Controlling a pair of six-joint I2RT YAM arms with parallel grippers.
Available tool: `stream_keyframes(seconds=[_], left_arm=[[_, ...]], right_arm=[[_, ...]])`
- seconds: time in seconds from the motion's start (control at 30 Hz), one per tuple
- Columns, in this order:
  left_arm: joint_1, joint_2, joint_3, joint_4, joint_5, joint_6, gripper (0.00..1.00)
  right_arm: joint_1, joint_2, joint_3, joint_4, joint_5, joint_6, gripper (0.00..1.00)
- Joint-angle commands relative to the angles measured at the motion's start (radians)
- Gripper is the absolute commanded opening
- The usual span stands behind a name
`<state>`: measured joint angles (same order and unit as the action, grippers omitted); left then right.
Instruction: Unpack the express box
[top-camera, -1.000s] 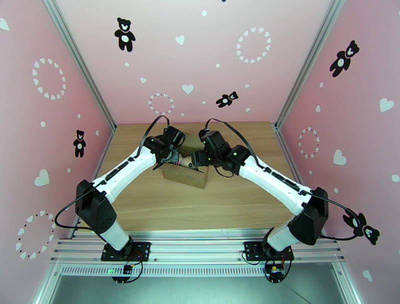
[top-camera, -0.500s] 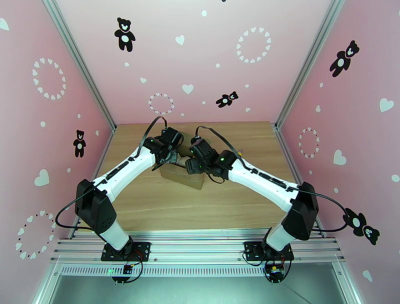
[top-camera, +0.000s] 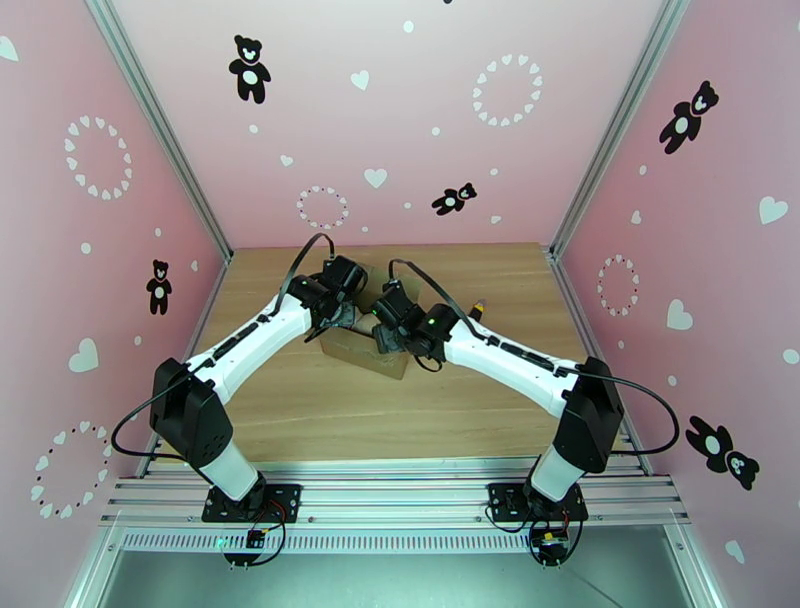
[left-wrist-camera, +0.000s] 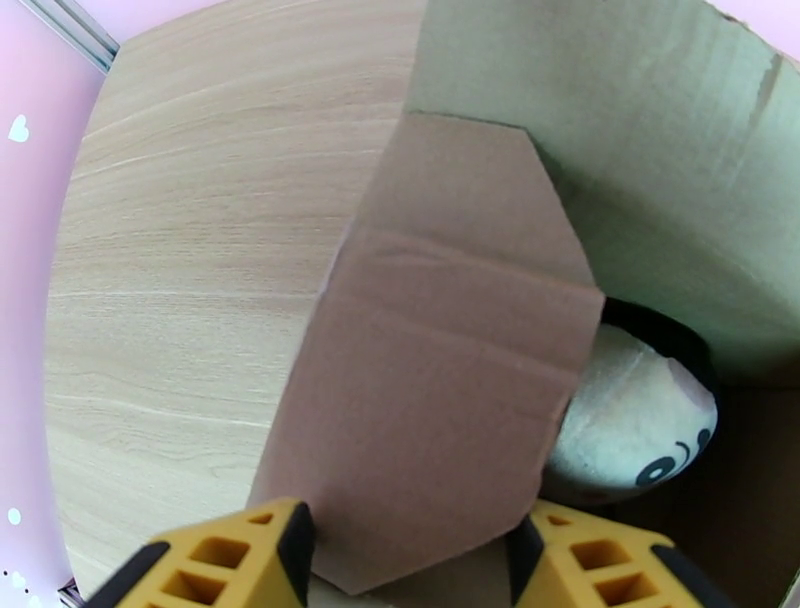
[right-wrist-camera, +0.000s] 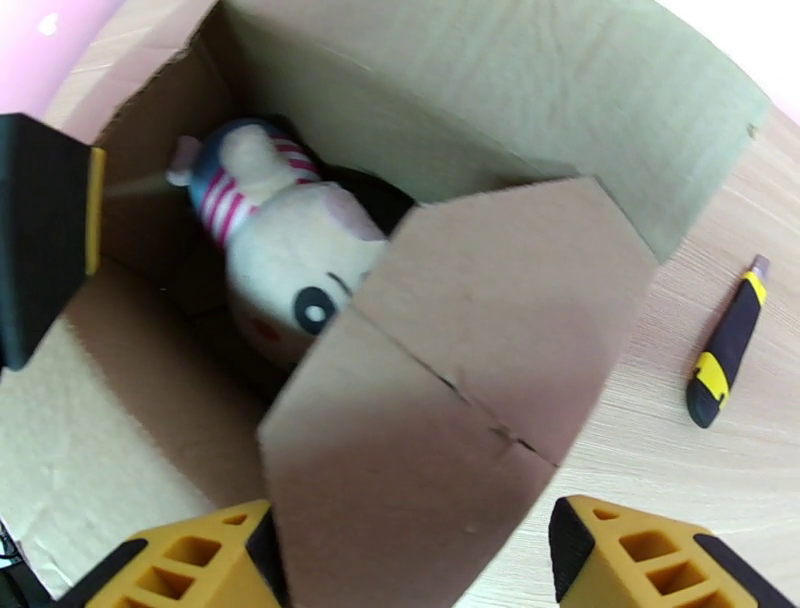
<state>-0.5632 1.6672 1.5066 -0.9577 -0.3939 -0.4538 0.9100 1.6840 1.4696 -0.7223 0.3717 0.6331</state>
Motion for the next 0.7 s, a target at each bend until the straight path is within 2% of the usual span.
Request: stream_keyframes(seconds=[0.0, 0.2, 0.67], left_arm=[[0.006, -0.004, -0.005, -0.011, -0.054, -0.020, 0.57], [0.010, -0.008, 0.028, -0.043, -0.103, -0.010, 0.57], [0.062, -0.070, 0.021, -0.064, -0.127, 0.002, 0.57]], right_arm=[[0.007, -0.001, 0.015, -0.051, 0.059, 0.016, 0.72], [0.006, -0.034, 0.005, -0.073, 0.092, 0.015, 0.72], [-0.001, -0.088, -0.013, -0.095, 0.112, 0.031, 0.73]])
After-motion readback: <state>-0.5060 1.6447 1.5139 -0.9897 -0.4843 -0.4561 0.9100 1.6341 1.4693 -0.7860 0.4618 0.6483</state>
